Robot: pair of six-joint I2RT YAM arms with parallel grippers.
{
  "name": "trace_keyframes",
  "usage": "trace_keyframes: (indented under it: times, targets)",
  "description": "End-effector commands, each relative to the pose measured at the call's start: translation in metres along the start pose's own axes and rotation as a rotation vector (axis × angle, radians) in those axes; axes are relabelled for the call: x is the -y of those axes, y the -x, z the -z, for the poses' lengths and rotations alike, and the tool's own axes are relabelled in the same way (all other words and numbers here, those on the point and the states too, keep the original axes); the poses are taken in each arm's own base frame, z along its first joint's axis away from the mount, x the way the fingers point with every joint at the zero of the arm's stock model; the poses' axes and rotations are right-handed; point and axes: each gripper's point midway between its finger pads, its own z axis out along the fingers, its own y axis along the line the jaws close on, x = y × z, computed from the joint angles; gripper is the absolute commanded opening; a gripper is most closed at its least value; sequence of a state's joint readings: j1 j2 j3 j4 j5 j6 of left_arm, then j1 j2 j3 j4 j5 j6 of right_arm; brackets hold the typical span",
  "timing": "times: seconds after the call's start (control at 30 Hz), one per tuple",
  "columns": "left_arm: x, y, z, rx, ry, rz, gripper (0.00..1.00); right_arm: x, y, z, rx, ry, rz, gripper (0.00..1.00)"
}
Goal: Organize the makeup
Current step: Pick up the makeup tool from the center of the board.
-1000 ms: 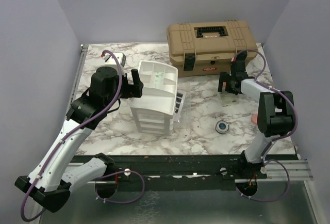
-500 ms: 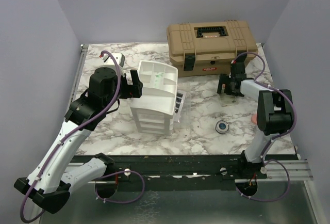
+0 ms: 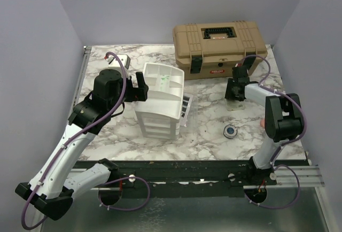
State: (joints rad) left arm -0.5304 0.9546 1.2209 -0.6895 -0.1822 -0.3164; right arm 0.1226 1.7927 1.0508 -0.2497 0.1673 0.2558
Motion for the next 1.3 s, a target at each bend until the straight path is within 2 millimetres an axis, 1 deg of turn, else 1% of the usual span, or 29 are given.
trace_keyframes:
  times: [0.0, 0.07, 0.13, 0.17, 0.2, 0.23, 0.3, 0.33, 0.4, 0.47, 0.53, 0.63, 0.73, 0.77, 0.83, 0.9, 0.97, 1.07, 1.1, 1.27]
  targets:
    - [0.001, 0.002, 0.005, 0.008, -0.011, -0.006, 0.93, 0.008, -0.079, 0.004, -0.269, -0.021, 0.010, 0.44]
    - [0.000, 0.002, 0.005, 0.008, -0.009, -0.006, 0.93, 0.005, -0.079, 0.005, -0.275, -0.005, 0.009, 0.41]
    - [0.001, 0.003, 0.005, 0.009, -0.010, -0.007, 0.93, 0.003, -0.075, 0.008, -0.259, 0.010, 0.010, 0.42]
    - [0.001, 0.002, 0.005, 0.006, -0.011, -0.006, 0.93, 0.003, -0.070, 0.011, -0.246, 0.009, 0.009, 0.46]
    - [0.001, 0.003, 0.004, 0.006, -0.012, -0.007, 0.93, 0.002, -0.064, 0.015, -0.231, 0.011, 0.008, 0.53]
    - [0.002, 0.003, 0.004, 0.004, -0.015, -0.008, 0.93, 0.002, -0.056, 0.021, -0.205, 0.015, 0.004, 0.61]
    - [0.002, 0.003, 0.004, 0.003, -0.017, -0.009, 0.93, 0.001, -0.033, 0.034, -0.121, 0.023, -0.003, 0.78]
    - [0.003, 0.003, 0.003, 0.001, -0.018, -0.009, 0.93, 0.003, -0.024, 0.038, -0.092, 0.015, -0.003, 0.84]
    - [0.003, 0.003, 0.004, 0.000, -0.021, -0.010, 0.93, 0.006, -0.009, 0.044, -0.053, -0.006, 0.006, 0.90]
    - [0.004, 0.004, 0.005, 0.007, -0.023, -0.006, 0.93, 0.009, -0.002, 0.043, -0.044, -0.030, 0.018, 0.94]
    - [0.003, 0.005, 0.007, 0.011, -0.022, -0.005, 0.93, 0.014, -0.001, 0.038, -0.047, -0.058, 0.036, 0.95]
    - [0.003, 0.007, 0.010, 0.020, -0.022, -0.004, 0.93, 0.019, -0.009, 0.027, -0.074, -0.080, 0.048, 0.98]
    - [0.002, 0.008, 0.012, 0.028, -0.020, -0.004, 0.93, 0.023, -0.025, 0.014, -0.144, -0.086, 0.068, 0.98]
    - [0.002, 0.009, 0.012, 0.029, -0.019, -0.006, 0.93, 0.021, -0.028, 0.011, -0.149, -0.075, 0.069, 0.99]
    - [0.002, 0.009, 0.012, 0.029, -0.021, -0.007, 0.93, 0.015, -0.037, 0.007, -0.186, -0.033, 0.076, 0.99]
    - [0.002, 0.009, 0.012, 0.028, -0.023, -0.008, 0.93, 0.017, -0.047, 0.004, -0.234, -0.048, 0.075, 0.99]
    - [0.002, 0.009, 0.012, 0.027, -0.022, -0.011, 0.93, 0.019, -0.061, 0.000, -0.287, -0.057, 0.080, 0.99]
    - [0.002, 0.009, 0.013, 0.027, -0.023, -0.009, 0.93, 0.017, -0.081, -0.005, -0.335, -0.045, 0.065, 0.89]
    - [0.002, 0.009, 0.013, 0.028, -0.022, -0.008, 0.93, 0.016, -0.085, -0.005, -0.344, -0.037, 0.056, 0.84]
    - [0.002, 0.010, 0.015, 0.031, -0.024, -0.007, 0.93, 0.016, -0.086, -0.006, -0.339, -0.031, 0.022, 0.53]
